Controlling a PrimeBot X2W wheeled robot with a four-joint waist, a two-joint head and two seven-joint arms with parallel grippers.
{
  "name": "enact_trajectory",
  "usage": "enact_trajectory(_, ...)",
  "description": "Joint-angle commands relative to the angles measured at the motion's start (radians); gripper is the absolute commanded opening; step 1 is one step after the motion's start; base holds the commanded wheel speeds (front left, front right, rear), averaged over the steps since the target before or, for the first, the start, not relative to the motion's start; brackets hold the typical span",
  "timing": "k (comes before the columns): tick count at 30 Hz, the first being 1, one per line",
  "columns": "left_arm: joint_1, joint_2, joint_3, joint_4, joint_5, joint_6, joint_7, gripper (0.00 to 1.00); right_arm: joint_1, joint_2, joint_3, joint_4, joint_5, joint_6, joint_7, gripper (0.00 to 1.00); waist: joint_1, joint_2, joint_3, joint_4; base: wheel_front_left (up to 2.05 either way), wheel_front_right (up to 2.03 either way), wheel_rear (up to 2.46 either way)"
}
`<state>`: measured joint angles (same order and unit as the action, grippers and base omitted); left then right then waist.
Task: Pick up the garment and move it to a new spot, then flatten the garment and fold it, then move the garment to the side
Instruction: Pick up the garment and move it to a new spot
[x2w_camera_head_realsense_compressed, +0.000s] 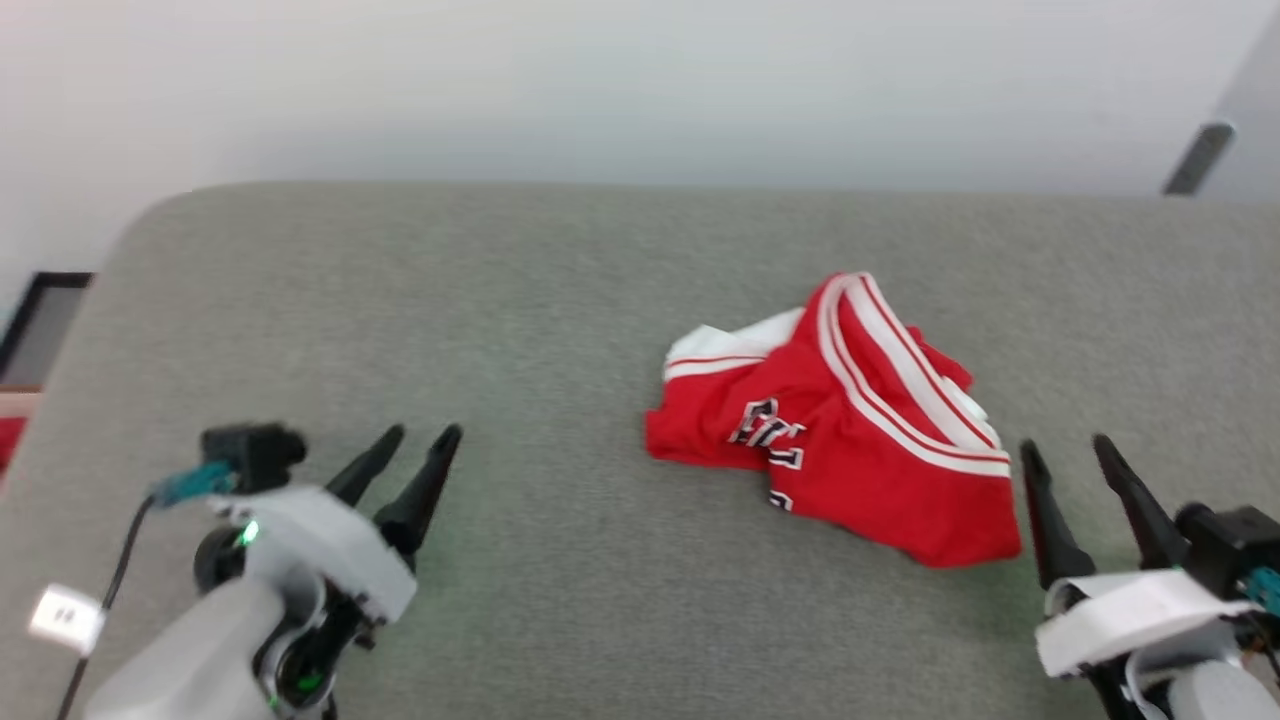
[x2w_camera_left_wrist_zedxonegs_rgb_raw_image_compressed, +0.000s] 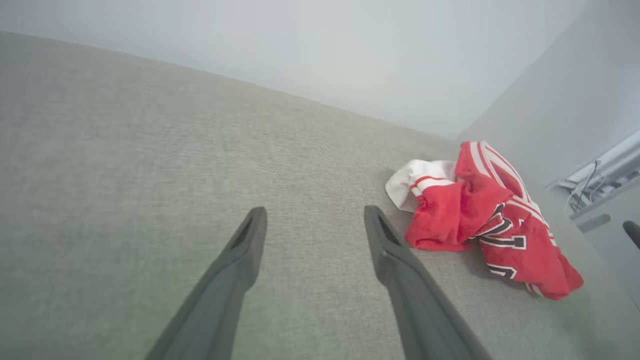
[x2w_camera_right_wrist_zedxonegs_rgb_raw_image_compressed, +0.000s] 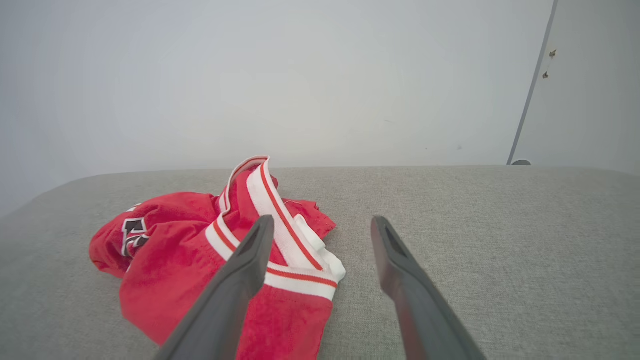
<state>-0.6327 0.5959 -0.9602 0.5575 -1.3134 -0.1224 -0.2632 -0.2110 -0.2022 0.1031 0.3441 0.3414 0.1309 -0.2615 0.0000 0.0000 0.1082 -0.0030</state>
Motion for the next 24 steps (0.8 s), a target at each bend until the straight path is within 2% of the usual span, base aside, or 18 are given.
enact_trajectory(1,0.086,-0.013,0.082,-0.016,0.051,0.011,0.0,1.0,0.031,-0.009,-0.02,-0.003,-0.006,0.0,-0.004,1.0,0.0,0.0,-0.076,0.081,0.0,0.0,0.0)
enact_trajectory(4,0.213,-0.025,0.254,-0.065,0.117,0.016,-0.001,1.0,0.057,-0.015,-0.035,-0.011,-0.01,0.0,0.004,1.0,0.0,0.0,-0.093,0.088,0.0,0.0,0.0)
enact_trajectory(5,0.213,-0.025,0.254,-0.065,0.117,0.016,-0.001,1.0,0.057,-0.015,-0.035,-0.011,-0.01,0.0,0.004,1.0,0.0,0.0,-0.093,0.088,0.0,0.0,0.0)
enact_trajectory(10,0.425,-0.042,0.45,-0.171,0.265,0.04,-0.001,1.0,0.086,-0.016,-0.057,-0.027,-0.013,0.0,0.012,1.0,0.0,0.0,-0.121,0.083,0.0,0.0,0.0)
enact_trajectory(13,0.523,-0.048,0.535,-0.254,0.395,0.075,-0.001,1.0,0.105,-0.017,-0.077,-0.039,-0.016,0.0,0.013,1.0,0.0,0.0,-0.14,0.078,0.0,0.0,0.0)
enact_trajectory(15,0.539,-0.048,0.552,-0.274,0.428,0.085,-0.001,1.0,0.109,-0.016,-0.081,-0.041,-0.016,0.0,0.013,1.0,0.0,0.0,-0.144,0.077,0.0,0.0,0.0)
enact_trajectory(16,0.563,-0.054,0.589,-0.313,0.492,0.108,-0.001,1.0,0.116,-0.013,-0.088,-0.047,-0.015,0.0,0.013,1.0,0.0,0.0,-0.151,0.075,0.0,0.0,0.0)
enact_trajectory(17,0.563,-0.054,0.589,-0.313,0.492,0.108,-0.001,1.0,0.116,-0.013,-0.088,-0.047,-0.015,0.0,0.013,1.0,0.0,0.0,-0.151,0.075,0.0,0.0,0.0)
enact_trajectory(18,0.583,-0.063,0.614,-0.348,0.557,0.123,-0.001,1.0,0.119,-0.011,-0.094,-0.052,-0.014,0.0,0.014,1.0,0.0,0.0,-0.157,0.073,0.0,0.0,0.0)
enact_trajectory(24,0.623,-0.101,0.688,-0.415,0.68,0.149,-0.001,1.0,0.103,-0.002,-0.102,-0.072,-0.012,0.0,0.019,1.0,0.0,0.0,-0.162,0.066,0.0,0.0,0.0)
